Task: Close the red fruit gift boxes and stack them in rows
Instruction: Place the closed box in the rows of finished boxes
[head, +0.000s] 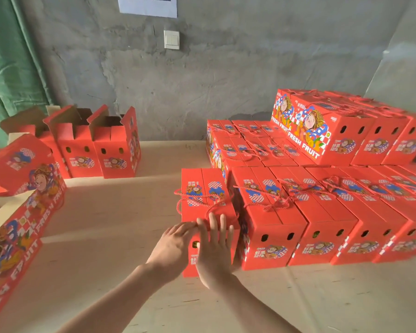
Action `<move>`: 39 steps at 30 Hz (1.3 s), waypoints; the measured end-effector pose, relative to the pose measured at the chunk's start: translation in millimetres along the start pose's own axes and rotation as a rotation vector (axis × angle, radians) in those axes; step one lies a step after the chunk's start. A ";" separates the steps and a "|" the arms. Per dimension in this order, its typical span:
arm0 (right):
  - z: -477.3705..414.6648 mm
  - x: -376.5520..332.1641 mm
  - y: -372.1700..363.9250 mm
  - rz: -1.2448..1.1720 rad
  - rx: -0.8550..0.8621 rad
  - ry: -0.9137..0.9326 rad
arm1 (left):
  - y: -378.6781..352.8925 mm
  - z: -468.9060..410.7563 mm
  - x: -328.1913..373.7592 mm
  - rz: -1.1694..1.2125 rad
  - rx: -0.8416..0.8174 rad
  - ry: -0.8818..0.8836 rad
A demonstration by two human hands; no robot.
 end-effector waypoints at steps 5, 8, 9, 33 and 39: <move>-6.1 -0.1 -9.7 0.027 -0.002 -0.058 | -12.1 3.5 -16.4 0.015 -0.229 -0.052; -8.3 3.8 -17.1 0.065 -0.068 -0.059 | -17.0 3.9 -19.0 -0.132 -0.309 -0.081; -10.7 5.9 -16.4 0.065 -0.067 -0.047 | -17.0 2.0 -18.8 -0.173 -0.315 -0.094; -170.8 37.8 -61.4 0.104 -0.455 -0.119 | -25.7 -155.6 -106.6 -0.280 -0.350 0.025; -222.4 45.0 -84.3 0.101 -0.506 -0.073 | -34.0 -211.1 -138.5 -0.364 -0.369 0.109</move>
Point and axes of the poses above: each hand's wrist, its own z-axis away from the middle knuckle, its own y-axis out of the back of the hand, x = y × z, the point moved 8 cm from there along -z, towards the middle knuckle, and after that the axes turned 1 degree about -x, right-handed, at the moved point
